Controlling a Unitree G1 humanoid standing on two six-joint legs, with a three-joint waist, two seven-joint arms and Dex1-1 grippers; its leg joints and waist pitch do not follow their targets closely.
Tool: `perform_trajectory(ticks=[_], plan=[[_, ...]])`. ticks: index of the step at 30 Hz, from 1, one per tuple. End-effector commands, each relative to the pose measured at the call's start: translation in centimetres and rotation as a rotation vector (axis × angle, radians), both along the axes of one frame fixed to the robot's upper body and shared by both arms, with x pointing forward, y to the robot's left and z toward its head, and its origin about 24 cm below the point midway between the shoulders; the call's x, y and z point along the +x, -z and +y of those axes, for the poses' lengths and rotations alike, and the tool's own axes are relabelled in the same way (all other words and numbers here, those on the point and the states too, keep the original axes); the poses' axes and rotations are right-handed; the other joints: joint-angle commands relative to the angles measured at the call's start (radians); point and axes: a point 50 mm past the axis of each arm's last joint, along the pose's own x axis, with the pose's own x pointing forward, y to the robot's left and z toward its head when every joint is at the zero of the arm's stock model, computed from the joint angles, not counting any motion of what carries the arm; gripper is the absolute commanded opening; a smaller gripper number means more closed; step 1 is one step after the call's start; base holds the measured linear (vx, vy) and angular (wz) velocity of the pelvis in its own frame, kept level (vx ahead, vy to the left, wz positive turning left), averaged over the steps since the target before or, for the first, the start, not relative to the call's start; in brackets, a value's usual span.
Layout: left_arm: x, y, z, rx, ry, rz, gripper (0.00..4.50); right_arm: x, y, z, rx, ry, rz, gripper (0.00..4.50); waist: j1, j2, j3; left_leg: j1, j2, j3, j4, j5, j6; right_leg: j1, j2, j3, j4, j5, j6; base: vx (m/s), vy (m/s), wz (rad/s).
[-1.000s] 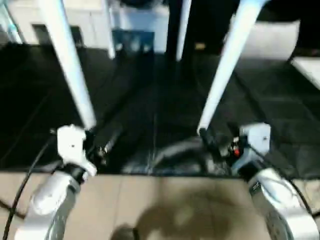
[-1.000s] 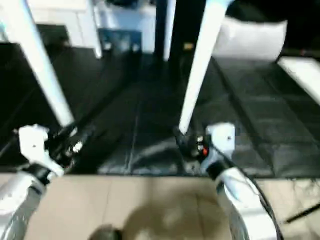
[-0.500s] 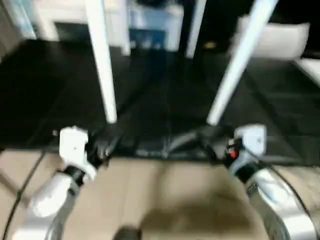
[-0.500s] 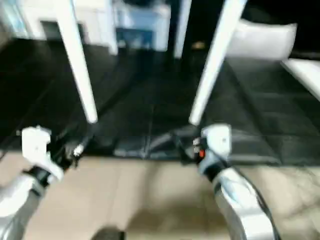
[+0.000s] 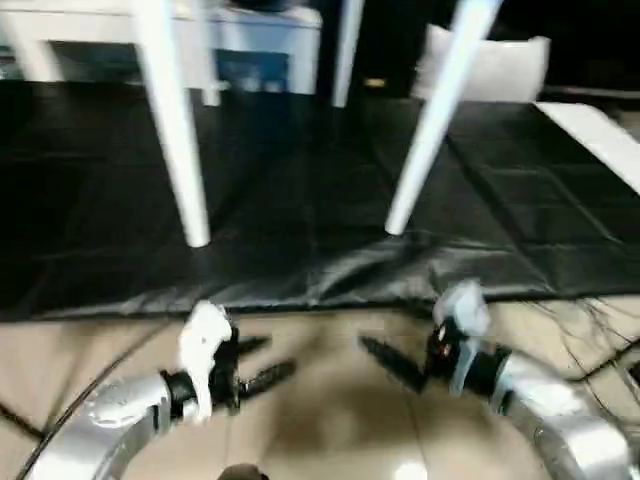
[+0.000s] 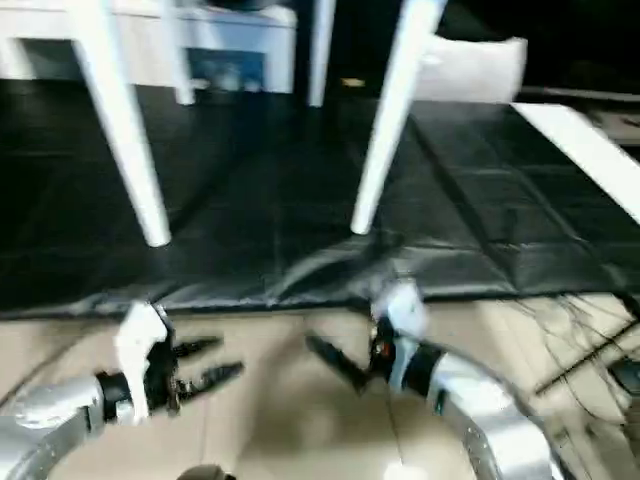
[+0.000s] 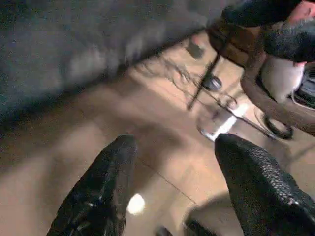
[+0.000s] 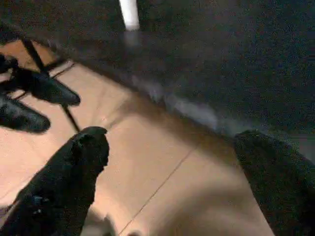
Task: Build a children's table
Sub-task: Flip table
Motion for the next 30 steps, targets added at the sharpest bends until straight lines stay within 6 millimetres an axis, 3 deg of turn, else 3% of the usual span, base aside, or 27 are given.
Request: perform_trajectory(ticks=[1,2,3,4,5,6,8,12,13,14,15,16,19,22,24,27,30], plan=[[-0.3,1.1,0.0,0.001,0.006,0.051,2.96,-0.3,0.8,-0.4,-0.027,-0.013,0.021,4.50,-0.007,0.008,-0.024,-0.004,0.081,-0.041,-0.118,-0.470,-0.067,0.004,-0.088,0.061,-0.091,-0.316,-0.143,0.000,0.000,0.00],[-0.6,2.1,0.1,-0.013,-0.001,0.099,2.96,-0.5,1.5,-0.3,-0.030,-0.021,0.045,4.50,-0.002,0.015,-0.025,-0.003,0.087,-0.034,-0.117,-0.383,-0.044,-0.004,-0.082,0.062,-0.086,-0.210,-0.155,0.000,0.000,0.00],[-1.1,3.5,0.3,-0.018,-0.017,0.158,2.96,-0.9,2.4,-0.3,-0.032,-0.016,0.082,4.50,-0.011,-0.007,-0.025,-0.013,0.082,-0.025,-0.108,-0.260,-0.001,0.002,-0.077,0.060,-0.072,-0.058,-0.171,0.000,0.000,0.00],[-1.2,3.9,0.3,-0.025,-0.023,0.174,2.96,-1.0,2.7,-0.3,-0.033,-0.013,0.092,4.50,-0.010,-0.003,-0.027,-0.017,0.081,-0.023,-0.105,-0.204,0.019,0.006,-0.076,0.058,-0.065,0.003,-0.179,0.000,0.000,0.00],[-1.4,4.4,0.4,-0.035,-0.034,0.202,2.96,-1.1,3.2,-0.4,-0.035,-0.007,0.109,4.50,-0.012,-0.002,-0.025,-0.009,0.081,-0.015,-0.099,-0.161,0.053,-0.002,-0.074,0.058,-0.063,0.072,-0.199,0.056,-0.006,-0.06],[-1.5,5.5,0.7,-0.052,-0.078,0.259,2.96,-1.3,4.4,-0.4,-0.038,0.012,0.156,4.50,-0.015,-0.001,-0.022,-0.009,0.083,-0.013,-0.097,-0.139,0.079,0.000,-0.077,0.058,-0.060,0.108,-0.221,0.056,-0.006,-0.06],[-1.2,6.5,1.2,-0.051,-0.143,0.283,2.96,-1.6,5.5,-0.6,-0.042,0.031,0.194,4.50,-0.016,-0.004,-0.016,-0.007,0.086,-0.008,-0.096,-0.147,0.100,-0.001,-0.082,0.060,-0.063,0.097,-0.250,0.028,-0.005,-0.01],[-1.7,8.4,3.9,0.032,-0.253,0.325,2.96,-1.9,8.5,-1.0,-0.112,0.141,0.292,4.50,-0.018,0.000,-0.008,0.000,0.093,-0.008,-0.102,-0.172,0.101,-0.004,-0.077,0.059,-0.065,0.070,-0.279,0.000,0.000,0.00],[-1.8,9.4,4.3,0.083,-0.283,0.343,2.96,-1.9,9.8,-1.1,-0.128,0.209,0.344,4.50,-0.020,0.009,-0.006,0.000,0.094,-0.009,-0.104,-0.191,0.091,-0.002,-0.079,0.060,-0.064,0.047,-0.282,0.000,0.000,0.00],[-1.8,10.3,4.6,0.136,-0.316,0.357,2.96,-2.1,11.3,-1.2,-0.149,0.282,0.403,4.50,-0.030,0.005,0.001,0.002,0.092,-0.005,-0.108,-0.240,0.076,-0.009,-0.079,0.063,-0.071,-0.014,-0.291,0.000,0.000,0.00],[-1.8,10.5,4.7,0.150,-0.325,0.360,2.96,-2.2,11.6,-1.2,-0.154,0.300,0.419,4.50,-0.028,0.007,0.003,0.005,0.096,-0.008,-0.112,-0.296,0.046,-0.006,-0.088,0.066,-0.076,-0.102,-0.296,0.000,0.000,0.00],[-1.6,11.0,4.7,0.186,-0.343,0.351,2.96,-2.1,12.3,-1.4,-0.172,0.349,0.446,4.50,-0.027,0.006,0.003,0.006,0.099,-0.006,-0.111,-0.303,0.039,-0.007,-0.091,0.069,-0.078,-0.117,-0.296,0.000,0.000,0.00],[-1.1,11.9,4.2,0.246,-0.393,0.347,2.96,-2.2,13.6,-1.5,-0.228,0.455,0.486,4.50,-0.028,0.017,0.000,0.006,0.105,0.001,-0.111,-0.265,0.027,-0.007,-0.088,0.072,-0.070,-0.051,-0.305,0.000,0.000,0.00],[-0.5,12.8,3.3,0.282,-0.504,0.352,2.96,-2.4,14.8,-1.0,-0.260,0.555,0.540,4.50,-0.027,0.019,-0.004,0.003,0.107,0.007,-0.106,-0.201,0.045,-0.004,-0.094,0.073,-0.062,0.026,-0.321,0.000,0.000,0.00],[-0.1,13.3,2.8,0.286,-0.589,0.371,2.96,-2.7,15.4,-0.8,-0.293,0.616,0.571,4.50,-0.028,0.030,-0.009,0.002,0.106,0.011,-0.098,-0.148,0.069,-0.004,-0.093,0.069,-0.052,0.125,-0.339,0.000,0.000,0.00],[-0.3,13.9,2.1,0.272,-0.655,0.395,2.96,-3.7,16.3,-0.7,-0.351,0.647,0.630,4.50,-0.029,0.021,-0.014,-0.001,0.104,0.015,-0.089,-0.087,0.113,0.001,-0.093,0.067,-0.046,0.213,-0.345,0.000,0.000,0.00],[-0.9,14.5,1.9,0.298,-0.703,0.436,2.96,-4.1,16.6,-0.6,-0.417,0.627,0.640,4.50,-0.031,0.017,-0.016,-0.003,0.105,0.019,-0.084,-0.074,0.143,0.001,-0.094,0.066,-0.044,0.223,-0.346,0.000,0.000,0.00]])
